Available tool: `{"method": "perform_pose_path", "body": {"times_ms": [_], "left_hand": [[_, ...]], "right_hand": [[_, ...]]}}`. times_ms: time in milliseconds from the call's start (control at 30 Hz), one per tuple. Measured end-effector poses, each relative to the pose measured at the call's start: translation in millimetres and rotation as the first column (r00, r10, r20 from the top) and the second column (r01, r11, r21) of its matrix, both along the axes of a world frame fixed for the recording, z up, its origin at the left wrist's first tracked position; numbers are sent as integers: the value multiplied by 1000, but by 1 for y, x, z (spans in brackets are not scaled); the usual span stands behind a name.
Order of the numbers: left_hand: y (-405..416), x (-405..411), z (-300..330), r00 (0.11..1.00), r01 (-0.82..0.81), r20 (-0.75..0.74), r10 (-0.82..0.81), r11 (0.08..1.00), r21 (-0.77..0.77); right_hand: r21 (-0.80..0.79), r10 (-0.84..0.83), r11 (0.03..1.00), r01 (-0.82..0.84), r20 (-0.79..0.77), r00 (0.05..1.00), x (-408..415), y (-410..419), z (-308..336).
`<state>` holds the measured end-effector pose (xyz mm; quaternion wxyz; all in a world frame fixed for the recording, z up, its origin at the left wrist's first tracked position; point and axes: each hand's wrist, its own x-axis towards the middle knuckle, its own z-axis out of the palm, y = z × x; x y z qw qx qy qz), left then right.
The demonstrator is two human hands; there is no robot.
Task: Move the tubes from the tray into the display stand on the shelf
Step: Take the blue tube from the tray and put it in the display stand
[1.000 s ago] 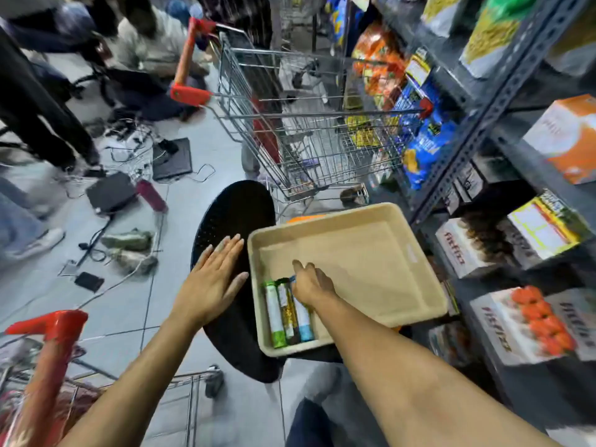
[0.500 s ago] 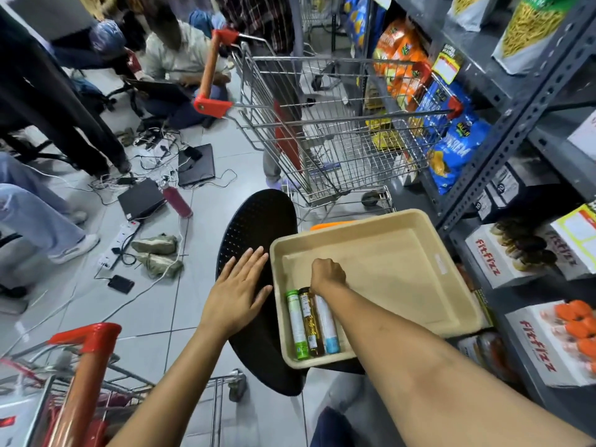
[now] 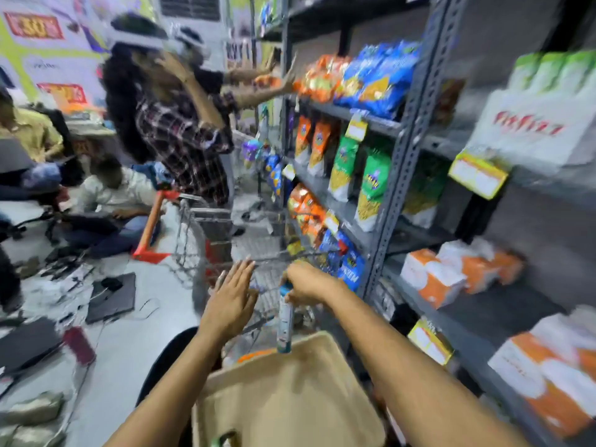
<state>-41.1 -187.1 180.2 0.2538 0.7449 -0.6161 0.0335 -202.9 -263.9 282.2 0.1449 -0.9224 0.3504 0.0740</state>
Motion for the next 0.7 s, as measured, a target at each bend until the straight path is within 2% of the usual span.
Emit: {"method": "perform_pose_path", "body": {"times_ms": [100, 167, 233, 333, 400, 467, 533, 600, 700], "left_hand": [[-47, -34, 57, 992, 128, 5, -129, 981, -145], [-76, -70, 101, 977, 208, 7, -213, 945, -253], [-102, -112, 141, 935, 346, 53, -350, 872, -348], [-126, -189, 198, 825, 555, 158, -543, 722, -414], [-130, -245, 226, 754, 613, 99, -650, 641, -461], [-127, -303, 251, 682, 652, 58, -729, 570, -500], [-122, -358, 265, 596, 749, 244, -765, 419, -513], [-107, -403, 276, 498, 815, 361, -788, 283, -506], [-76, -462, 282, 461, 803, 335, -822, 225, -552]], "right_hand": [[-110, 34, 994, -26, 79, 996, -40, 0, 84], [-175, -5, 984, 28, 132, 991, -78, 4, 141], [-219, -23, 973, 66, 195, 980, -116, 14, 193], [-291, -83, 947, 135, 185, 979, -179, 41, 265], [-289, -166, 934, 209, 167, 972, -218, 65, 303], [-276, -271, 905, 325, 216, 938, -256, 87, 334], [-311, -375, 835, 454, 284, 883, -288, 106, 355], [-439, -453, 720, 537, 288, 843, -317, 120, 371], [-469, -566, 606, 642, 313, 763, -356, 140, 385]]}}
